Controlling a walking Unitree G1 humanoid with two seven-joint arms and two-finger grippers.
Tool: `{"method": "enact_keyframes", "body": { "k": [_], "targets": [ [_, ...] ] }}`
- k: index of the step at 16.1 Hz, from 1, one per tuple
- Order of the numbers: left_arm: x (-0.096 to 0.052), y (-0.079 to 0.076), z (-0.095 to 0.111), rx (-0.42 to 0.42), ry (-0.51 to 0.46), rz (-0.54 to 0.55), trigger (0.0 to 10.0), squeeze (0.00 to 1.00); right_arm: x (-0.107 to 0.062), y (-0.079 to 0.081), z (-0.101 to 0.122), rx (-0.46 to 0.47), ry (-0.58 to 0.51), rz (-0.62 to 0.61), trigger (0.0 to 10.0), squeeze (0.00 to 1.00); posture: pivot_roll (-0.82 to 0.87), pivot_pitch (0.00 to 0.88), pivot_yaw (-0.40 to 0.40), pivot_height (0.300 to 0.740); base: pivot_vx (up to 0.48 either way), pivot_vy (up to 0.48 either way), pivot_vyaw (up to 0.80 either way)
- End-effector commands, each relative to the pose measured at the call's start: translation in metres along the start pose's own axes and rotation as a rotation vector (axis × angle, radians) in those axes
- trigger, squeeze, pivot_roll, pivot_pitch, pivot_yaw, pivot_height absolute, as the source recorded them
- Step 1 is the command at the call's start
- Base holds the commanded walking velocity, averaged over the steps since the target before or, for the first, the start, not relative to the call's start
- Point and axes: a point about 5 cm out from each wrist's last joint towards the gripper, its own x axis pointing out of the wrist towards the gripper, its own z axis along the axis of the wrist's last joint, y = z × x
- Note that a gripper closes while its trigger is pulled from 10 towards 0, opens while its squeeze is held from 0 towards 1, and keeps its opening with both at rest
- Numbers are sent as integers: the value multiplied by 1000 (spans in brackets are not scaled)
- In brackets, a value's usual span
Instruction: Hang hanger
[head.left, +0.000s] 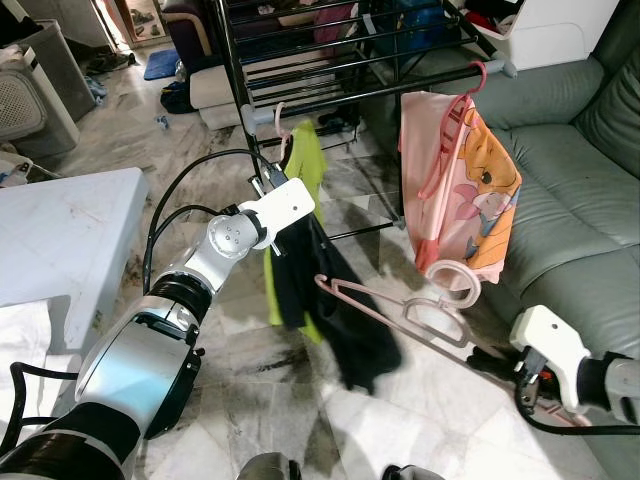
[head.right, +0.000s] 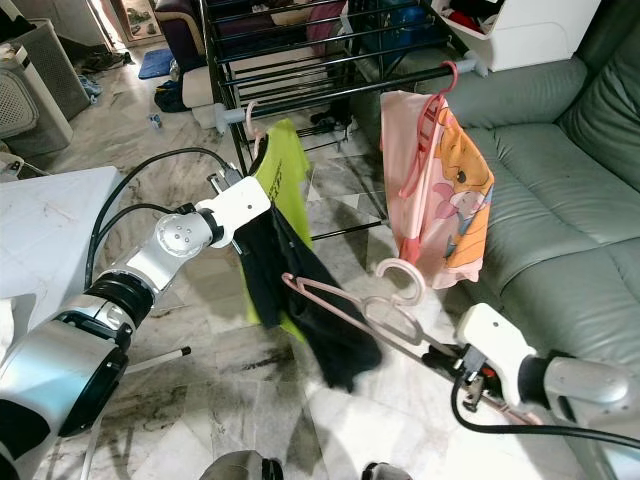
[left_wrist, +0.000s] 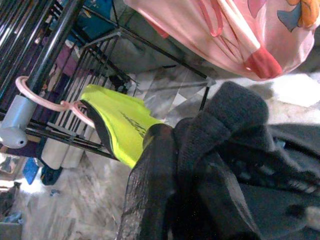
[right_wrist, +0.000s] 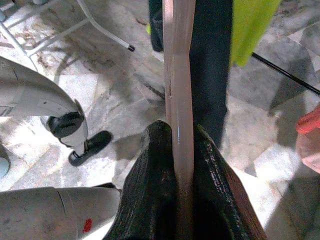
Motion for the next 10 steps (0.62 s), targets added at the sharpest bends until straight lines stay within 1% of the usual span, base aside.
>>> {"method": "enact_keyframes", "body": {
  "k": [1, 3, 4, 5, 8, 10],
  "targets": [
    [-1, 13, 7, 12, -28, 33, 10000, 0, -4, -5, 4, -28, -5, -13, 10000, 0, -127, 0, 125, 740, 0, 0, 0],
    [-1, 11, 9, 14, -38, 18, 10000, 0, -2, -8, 5, -41, -12, -33, 10000, 0, -127, 0, 125, 740, 0, 0, 0],
    [-1, 11, 8, 22, -38, 23, 10000, 0, -1, -10, 7, -43, -33, -60, 10000, 0, -123, 0, 127, 740, 0, 0, 0],
    [-1, 9, 9, 12, -49, 17, 10000, 0, 3, -15, 9, -62, -46, -110, 10000, 0, -123, 0, 128, 740, 0, 0, 0],
    [1, 6, 14, 3, -74, 5, 10000, 0, 8, -14, 10, -53, -60, -113, 10000, 0, -118, 0, 127, 740, 0, 0, 0],
    [3, 4, 21, -10, -104, 0, 10000, 0, 14, -14, 11, -41, -87, -138, 10000, 0, -120, 0, 129, 740, 0, 0, 0]
  ]
}}
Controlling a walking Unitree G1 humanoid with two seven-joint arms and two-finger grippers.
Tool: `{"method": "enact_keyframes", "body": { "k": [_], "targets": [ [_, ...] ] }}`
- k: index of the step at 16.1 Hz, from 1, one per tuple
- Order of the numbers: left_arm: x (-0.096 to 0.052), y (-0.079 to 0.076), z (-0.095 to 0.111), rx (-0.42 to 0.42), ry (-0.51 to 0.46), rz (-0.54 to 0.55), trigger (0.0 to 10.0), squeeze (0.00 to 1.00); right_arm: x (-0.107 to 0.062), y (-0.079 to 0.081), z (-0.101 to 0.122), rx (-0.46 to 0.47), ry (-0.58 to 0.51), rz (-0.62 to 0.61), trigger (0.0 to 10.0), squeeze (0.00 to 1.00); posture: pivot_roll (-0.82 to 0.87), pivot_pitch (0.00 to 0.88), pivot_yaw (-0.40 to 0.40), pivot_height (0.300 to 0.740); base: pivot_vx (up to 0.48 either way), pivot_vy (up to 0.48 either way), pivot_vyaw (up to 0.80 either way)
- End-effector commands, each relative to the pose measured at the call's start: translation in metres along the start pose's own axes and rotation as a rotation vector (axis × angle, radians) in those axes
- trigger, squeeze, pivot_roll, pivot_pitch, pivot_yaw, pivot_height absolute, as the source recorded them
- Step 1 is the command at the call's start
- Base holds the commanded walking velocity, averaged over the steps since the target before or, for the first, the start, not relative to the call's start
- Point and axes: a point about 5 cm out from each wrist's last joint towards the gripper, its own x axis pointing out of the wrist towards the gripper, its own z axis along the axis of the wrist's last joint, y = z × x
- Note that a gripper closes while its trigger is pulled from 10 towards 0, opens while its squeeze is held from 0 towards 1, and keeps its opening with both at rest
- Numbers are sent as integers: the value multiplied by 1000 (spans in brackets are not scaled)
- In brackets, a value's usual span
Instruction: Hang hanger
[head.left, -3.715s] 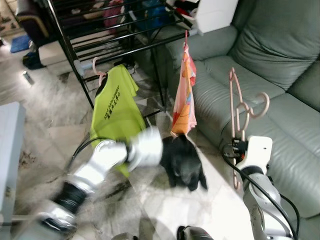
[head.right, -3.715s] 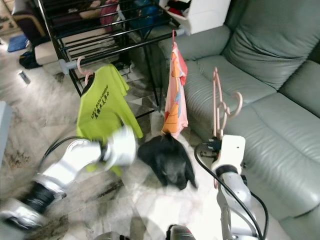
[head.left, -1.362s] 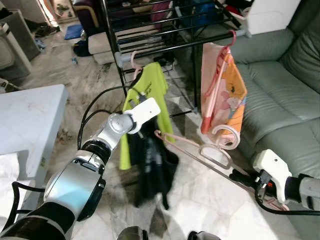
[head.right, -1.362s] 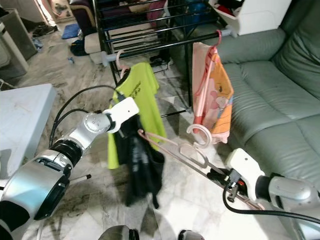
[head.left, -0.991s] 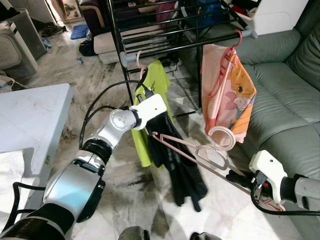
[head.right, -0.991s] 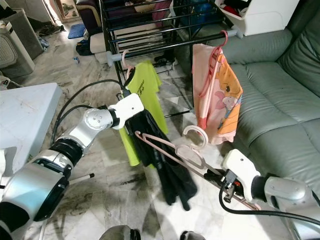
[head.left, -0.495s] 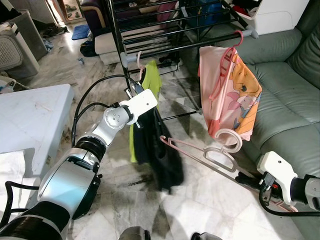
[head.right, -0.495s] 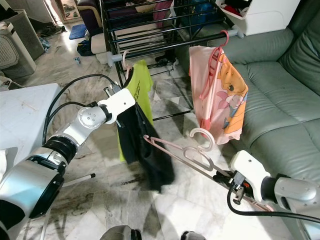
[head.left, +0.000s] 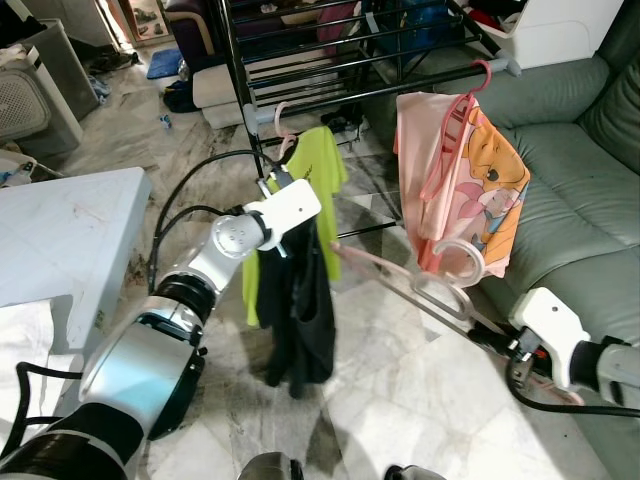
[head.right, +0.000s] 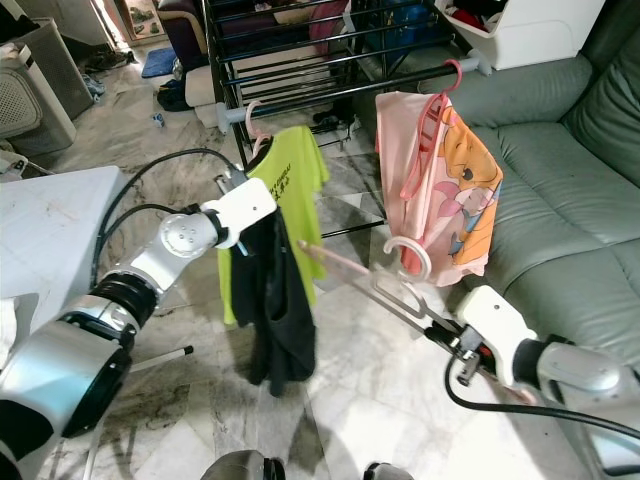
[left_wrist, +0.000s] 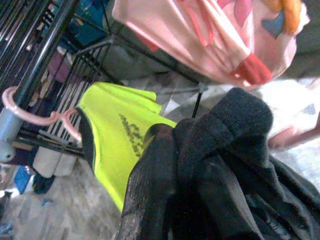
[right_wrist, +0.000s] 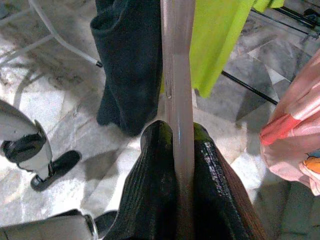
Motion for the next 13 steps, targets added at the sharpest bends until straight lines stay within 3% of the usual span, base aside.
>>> {"method": "enact_keyframes", "body": {
  "k": [1, 5, 13],
  "targets": [
    [0, 11, 14, -7, -69, 36, 10000, 0, 4, 0, 5, -12, -25, -5, 10000, 0, -120, 0, 129, 740, 0, 0, 0],
    [1, 14, 13, 6, -48, 83, 10000, 0, 3, 9, 6, 1, -26, 67, 10000, 0, -123, 0, 133, 740, 0, 0, 0],
    [1, 14, 7, 16, -1, 103, 10000, 0, -6, 4, 11, 8, -20, 90, 10000, 0, -124, 0, 135, 740, 0, 0, 0]
  ]
}}
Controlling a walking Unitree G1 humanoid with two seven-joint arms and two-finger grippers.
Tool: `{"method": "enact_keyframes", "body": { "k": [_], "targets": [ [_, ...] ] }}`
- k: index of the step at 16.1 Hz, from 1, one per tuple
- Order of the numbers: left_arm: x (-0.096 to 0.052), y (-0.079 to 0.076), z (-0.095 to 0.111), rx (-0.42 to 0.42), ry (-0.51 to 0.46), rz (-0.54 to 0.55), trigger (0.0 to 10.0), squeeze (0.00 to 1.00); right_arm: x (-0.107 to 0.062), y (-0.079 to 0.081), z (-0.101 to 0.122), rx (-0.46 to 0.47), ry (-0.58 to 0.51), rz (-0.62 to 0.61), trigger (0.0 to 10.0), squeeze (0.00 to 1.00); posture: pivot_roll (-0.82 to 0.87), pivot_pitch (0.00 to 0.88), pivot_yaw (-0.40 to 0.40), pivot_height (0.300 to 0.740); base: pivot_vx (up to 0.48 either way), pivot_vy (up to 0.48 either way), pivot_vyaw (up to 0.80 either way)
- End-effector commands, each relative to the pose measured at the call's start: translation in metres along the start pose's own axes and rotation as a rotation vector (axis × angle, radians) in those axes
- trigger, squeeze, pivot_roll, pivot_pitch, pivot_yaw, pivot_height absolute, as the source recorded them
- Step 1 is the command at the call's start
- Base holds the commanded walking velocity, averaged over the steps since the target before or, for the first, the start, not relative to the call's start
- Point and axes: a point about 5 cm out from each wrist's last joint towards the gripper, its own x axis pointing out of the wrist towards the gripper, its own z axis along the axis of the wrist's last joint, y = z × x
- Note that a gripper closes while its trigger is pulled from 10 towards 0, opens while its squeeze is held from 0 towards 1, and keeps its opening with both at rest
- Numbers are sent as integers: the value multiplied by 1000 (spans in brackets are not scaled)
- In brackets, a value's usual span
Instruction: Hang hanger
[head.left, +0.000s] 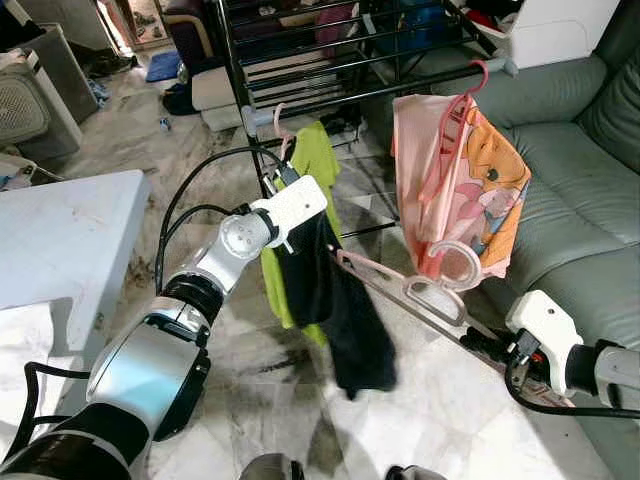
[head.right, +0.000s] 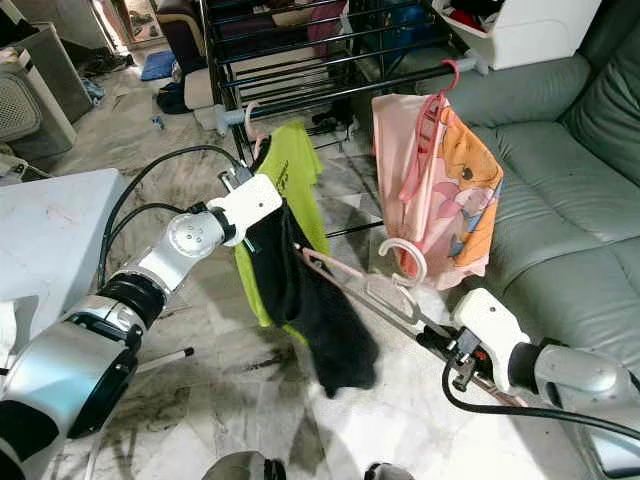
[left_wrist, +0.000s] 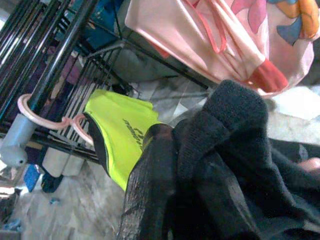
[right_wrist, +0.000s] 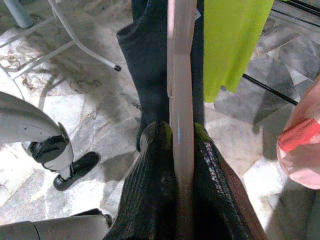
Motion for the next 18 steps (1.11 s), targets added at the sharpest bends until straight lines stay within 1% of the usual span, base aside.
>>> {"method": "enact_keyframes", "body": {
  "k": [1, 5, 7, 8, 10, 13, 16, 18],
  "targets": [
    [-2, 14, 2, 29, 10, 51, 10000, 0, -5, -4, 8, -28, -15, 2, 10000, 0, -124, 0, 135, 740, 0, 0, 0],
    [-4, 11, -10, 77, 78, 43, 10000, 0, -13, -15, 9, -39, -2, -35, 10000, 0, -124, 0, 135, 740, 0, 0, 0],
    [-3, 12, -7, 52, 58, 50, 10000, 0, -11, -10, 10, -26, -3, -2, 10000, 0, -124, 0, 136, 740, 0, 0, 0],
    [-2, 12, -2, 20, 38, 45, 10000, 0, -7, -7, 9, -19, -5, 14, 10000, 0, -123, 0, 134, 740, 0, 0, 0],
    [-1, 12, 2, 30, 21, 42, 10000, 0, -2, -4, 7, -11, -9, 22, 10000, 0, -121, 0, 132, 740, 0, 0, 0],
    [-1, 11, 2, 28, 20, 51, 10000, 0, 4, 4, 8, 16, -21, 64, 10000, 0, -120, 0, 133, 740, 0, 0, 0],
    [0, 10, 1, 26, 24, 53, 10000, 0, 3, 5, 7, 23, -20, 68, 10000, 0, -120, 0, 133, 740, 0, 0, 0],
    [0, 10, 5, 16, 7, 35, 10000, 0, 4, 0, 4, 5, -3, 20, 10000, 0, -124, 0, 132, 740, 0, 0, 0]
  ]
}}
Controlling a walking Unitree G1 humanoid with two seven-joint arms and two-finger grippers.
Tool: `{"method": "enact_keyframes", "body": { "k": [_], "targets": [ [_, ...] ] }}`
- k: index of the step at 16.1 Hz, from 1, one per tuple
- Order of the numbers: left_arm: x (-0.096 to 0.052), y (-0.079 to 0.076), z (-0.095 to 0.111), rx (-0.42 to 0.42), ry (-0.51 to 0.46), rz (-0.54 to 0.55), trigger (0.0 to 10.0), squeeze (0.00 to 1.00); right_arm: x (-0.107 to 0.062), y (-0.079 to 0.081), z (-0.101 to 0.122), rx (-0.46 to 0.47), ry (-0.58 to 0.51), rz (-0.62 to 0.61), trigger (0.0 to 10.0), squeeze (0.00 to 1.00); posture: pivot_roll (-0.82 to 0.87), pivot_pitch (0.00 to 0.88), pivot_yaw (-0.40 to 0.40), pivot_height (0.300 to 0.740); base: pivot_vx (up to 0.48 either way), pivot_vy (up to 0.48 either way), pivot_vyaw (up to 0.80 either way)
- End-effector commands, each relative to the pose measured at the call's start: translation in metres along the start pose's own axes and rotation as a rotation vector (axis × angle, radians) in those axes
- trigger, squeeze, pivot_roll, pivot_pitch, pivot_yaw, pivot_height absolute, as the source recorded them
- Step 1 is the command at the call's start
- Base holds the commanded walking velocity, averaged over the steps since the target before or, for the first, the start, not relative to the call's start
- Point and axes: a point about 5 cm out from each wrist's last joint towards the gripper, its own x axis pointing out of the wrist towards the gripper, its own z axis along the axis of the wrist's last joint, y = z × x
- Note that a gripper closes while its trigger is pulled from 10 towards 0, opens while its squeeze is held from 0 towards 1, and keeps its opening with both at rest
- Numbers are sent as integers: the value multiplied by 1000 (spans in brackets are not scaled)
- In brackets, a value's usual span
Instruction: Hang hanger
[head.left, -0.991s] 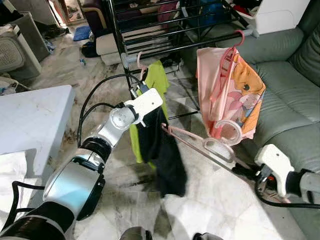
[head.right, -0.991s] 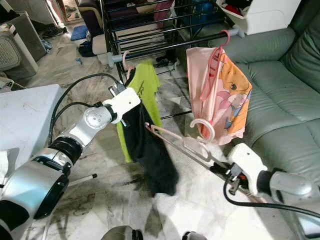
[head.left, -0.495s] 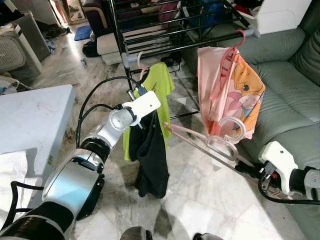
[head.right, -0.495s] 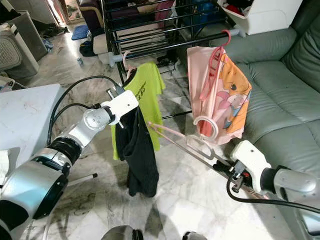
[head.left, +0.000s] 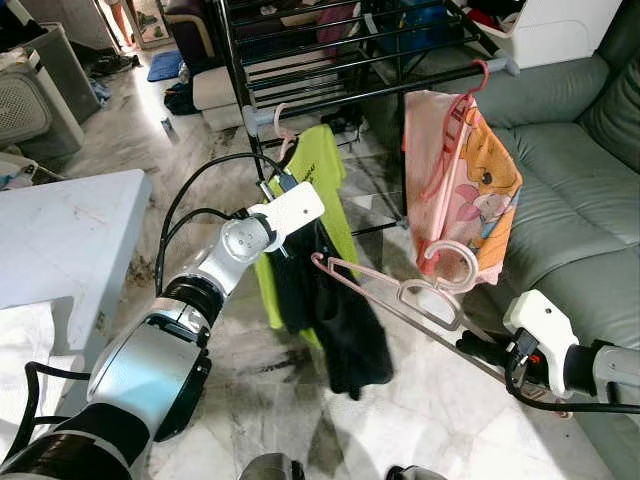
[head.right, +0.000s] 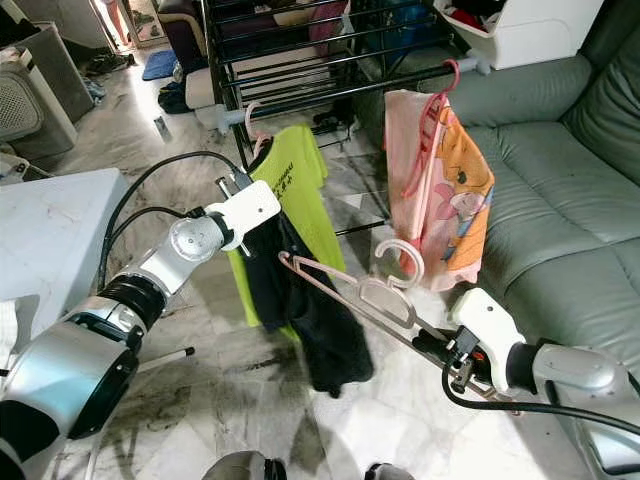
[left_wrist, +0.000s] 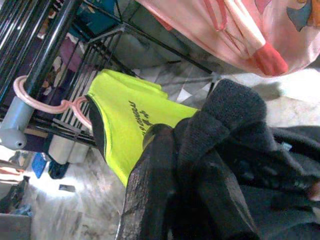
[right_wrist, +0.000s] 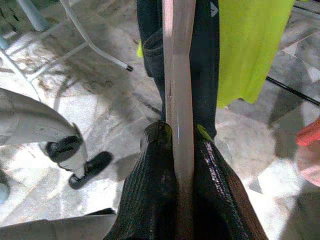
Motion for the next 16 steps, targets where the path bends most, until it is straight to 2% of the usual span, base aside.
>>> {"method": "enact_keyframes", "body": {
  "k": [1, 5, 9, 13, 16],
  "targets": [
    [-1, 14, 13, -14, -57, 33, 10000, 0, 1, -2, 4, -27, -8, -17, 10000, 0, -124, 0, 132, 740, 0, 0, 0],
    [-5, 20, 16, -24, -103, 29, 10000, 0, 0, -7, 1, -39, 8, -64, 10000, 0, -123, 0, 131, 740, 0, 0, 0],
    [-8, 11, 24, -50, -188, -8, 10000, 0, 3, -11, -6, -45, 28, -106, 10000, 0, -117, 0, 128, 740, 0, 0, 0],
    [-10, 5, 20, -38, -183, -21, 10000, 0, 6, -12, -5, -52, 25, -108, 10000, 0, -112, 0, 126, 740, 0, 0, 0],
    [-9, 4, 16, -44, -153, -7, 10000, 0, 3, -6, 6, -10, -70, -54, 10000, 0, -112, 0, 126, 740, 0, 0, 0]
  ]
}}
